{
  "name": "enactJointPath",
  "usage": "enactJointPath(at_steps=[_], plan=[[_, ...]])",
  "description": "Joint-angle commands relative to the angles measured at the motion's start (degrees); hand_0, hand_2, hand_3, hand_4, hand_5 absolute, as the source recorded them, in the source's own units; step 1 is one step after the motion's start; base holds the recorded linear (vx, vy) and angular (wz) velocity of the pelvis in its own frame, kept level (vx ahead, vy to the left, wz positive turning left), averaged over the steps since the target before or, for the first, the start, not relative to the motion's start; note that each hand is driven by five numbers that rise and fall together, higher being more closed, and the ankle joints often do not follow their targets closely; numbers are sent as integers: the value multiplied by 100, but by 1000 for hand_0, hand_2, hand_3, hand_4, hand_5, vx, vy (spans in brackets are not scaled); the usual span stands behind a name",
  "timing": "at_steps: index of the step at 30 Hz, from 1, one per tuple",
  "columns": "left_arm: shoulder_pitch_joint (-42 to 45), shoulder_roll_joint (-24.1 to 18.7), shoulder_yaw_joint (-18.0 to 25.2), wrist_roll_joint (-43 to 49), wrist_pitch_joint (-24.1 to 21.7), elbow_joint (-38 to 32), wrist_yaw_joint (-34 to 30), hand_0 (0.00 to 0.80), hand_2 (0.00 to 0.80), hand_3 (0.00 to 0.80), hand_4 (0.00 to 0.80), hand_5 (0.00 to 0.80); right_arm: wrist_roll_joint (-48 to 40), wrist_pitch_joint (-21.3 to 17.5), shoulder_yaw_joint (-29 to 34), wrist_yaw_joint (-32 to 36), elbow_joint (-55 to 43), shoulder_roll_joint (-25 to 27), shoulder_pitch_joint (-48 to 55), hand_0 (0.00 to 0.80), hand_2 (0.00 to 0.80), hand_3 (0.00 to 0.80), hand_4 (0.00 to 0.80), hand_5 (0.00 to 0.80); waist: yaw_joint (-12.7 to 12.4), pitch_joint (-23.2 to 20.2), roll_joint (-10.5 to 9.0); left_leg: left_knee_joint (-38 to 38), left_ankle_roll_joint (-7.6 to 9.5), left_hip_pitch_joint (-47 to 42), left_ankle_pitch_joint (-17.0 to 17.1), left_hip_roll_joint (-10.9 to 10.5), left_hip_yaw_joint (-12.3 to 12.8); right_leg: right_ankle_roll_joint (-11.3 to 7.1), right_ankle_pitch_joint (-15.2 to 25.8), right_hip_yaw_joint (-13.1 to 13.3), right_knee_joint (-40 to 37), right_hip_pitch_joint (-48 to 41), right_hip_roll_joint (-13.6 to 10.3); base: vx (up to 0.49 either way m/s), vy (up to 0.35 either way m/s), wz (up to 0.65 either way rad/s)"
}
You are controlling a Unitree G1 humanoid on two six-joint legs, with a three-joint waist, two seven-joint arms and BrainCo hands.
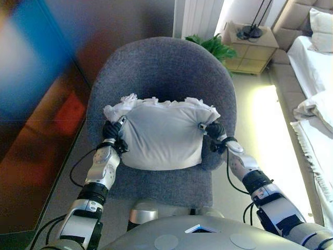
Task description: Pick up the cushion and take it to the sofa
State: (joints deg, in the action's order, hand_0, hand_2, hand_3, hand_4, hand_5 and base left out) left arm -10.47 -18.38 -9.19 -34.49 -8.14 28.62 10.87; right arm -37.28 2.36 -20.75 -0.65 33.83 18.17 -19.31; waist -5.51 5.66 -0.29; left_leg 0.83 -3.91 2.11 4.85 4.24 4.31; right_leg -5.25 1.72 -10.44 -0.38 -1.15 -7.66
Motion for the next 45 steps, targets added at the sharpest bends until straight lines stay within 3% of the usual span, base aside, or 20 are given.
enactJointPath(at_steps=[1, 5, 9, 13, 19, 20, 25, 26, 35, 41, 42, 45], plan=[[-1665, 218, -500, 1, -636, 116, 93, 800, 800, 800, 800, 800, -74, -602, -112, 54, -341, -225, -1617, 800, 800, 800, 800, 800, 35, 68, -27, -945, 44, 618, -539, -342, -184, -73, 148, -44, 379, 520, -428, -298, -37, 0], [-2462, 217, -560, -128, -811, 527, 278, 800, 800, 800, 800, 800, -107, -572, -198, 195, -134, -4, -2364, 800, 800, 800, 800, 800, 112, 552, 27, -1708, 20, 1321, -707, -296, -183, -48, -53, -137, 1133, 1221, -626, -278, -31, 0], [-2981, 142, -607, -211, -961, 697, 441, 800, 800, 800, 800, 800, -168, -630, -260, 275, -135, 188, -2675, 800, 800, 800, 800, 800, 218, 928, 3, -2947, 105, 2181, -1228, -281, -183, 107, -466, 110, 2425, 2187, -809, -181, -28, -3], [-3120, 220, -588, -89, -846, 787, 484, 800, 800, 800, 800, 800, -245, -691, -199, 257, 70, 147, -2754, 800, 800, 800, 800, 800, 223, 1023, -14, -3416, 188, 2414, -1494, -341, -207, 145, -791, 217, 3202, 2546, -869, 34, -22, 16], [-3745, 138, -573, -93, -788, 992, 573, 800, 800, 800, 800, 800, -278, -806, -168, 191, 415, 156, -3361, 800, 800, 800, 800, 800, 258, 1296, 70, -3412, 139, 2573, -1394, -440, -269, 125, -787, 265, 3345, 2785, -830, -31, -12, 8], [-3825, 104, -584, -85, -790, 1039, 577, 800, 800, 800, 800, 800, -294, -814, -183, 184, 440, 164, -3428, 800, 800, 800, 800, 800, 260, 1309, 80, -3465, 108, 2518, -1553, -431, -288, 82, -939, 296, 3426, 2749, -811, 59, -10, -3], [-4254, -97, -617, -190, -738, 1249, 516, 800, 800, 800, 800, 800, -449, -867, -195, 100, 475, 221, -3701, 800, 800, 800, 800, 800, 311, 1323, 109, -3453, 87, 2411, -1568, -427, -240, 102, -973, 292, 3441, 2674, -829, 51, 12, 0], [-4329, -105, -624, -179, -722, 1266, 513, 800, 800, 800, 800, 800, -443, -860, -193, 79, 502, 217, -3760, 800, 800, 800, 800, 800, 321, 1335, 115, -3391, 110, 2446, -1408, -434, -203, 144, -824, 258, 3363, 2698, -851, -13, 38, -17], [-4786, -137, -722, -315, -801, 1343, 537, 800, 800, 800, 800, 800, -310, -825, -253, -43, 597, 323, -4128, 800, 800, 800, 800, 800, 371, 1300, 143, -3157, 55, 2271, -1330, -426, -139, 118, -778, 246, 3136, 2555, -845, 24, 14, 1], [-5073, -136, -823, -526, -476, 1544, 668, 800, 800, 800, 800, 800, -342, -591, -318, -150, 968, 370, -4421, 800, 800, 800, 800, 800, 389, 1320, 134, -3133, 21, 2280, -1308, -379, -105, 99, -741, 248, 3084, 2570, -831, 16, 0, 0], [-5162, -146, -852, -644, -388, 1733, 654, 800, 800, 800, 800, 800, -339, -573, -373, -101, 1209, 365, -4524, 800, 800, 800, 800, 800, 389, 1298, 137, -3204, -12, 2230, -1475, -354, -120, 59, -896, 281, 3177, 2542, -819, 101, 1, 0], [-5326, -181, -933, -653, -262, 2118, 651, 800, 800, 800, 800, 800, -357, -489, -456, -10, 1620, 376, -4732, 800, 800, 800, 800, 800, 397, 1295, 140, -3259, -14, 2269, -1493, -349, -105, 55, -902, 296, 3229, 2591, -820, 49, 8, 1]])
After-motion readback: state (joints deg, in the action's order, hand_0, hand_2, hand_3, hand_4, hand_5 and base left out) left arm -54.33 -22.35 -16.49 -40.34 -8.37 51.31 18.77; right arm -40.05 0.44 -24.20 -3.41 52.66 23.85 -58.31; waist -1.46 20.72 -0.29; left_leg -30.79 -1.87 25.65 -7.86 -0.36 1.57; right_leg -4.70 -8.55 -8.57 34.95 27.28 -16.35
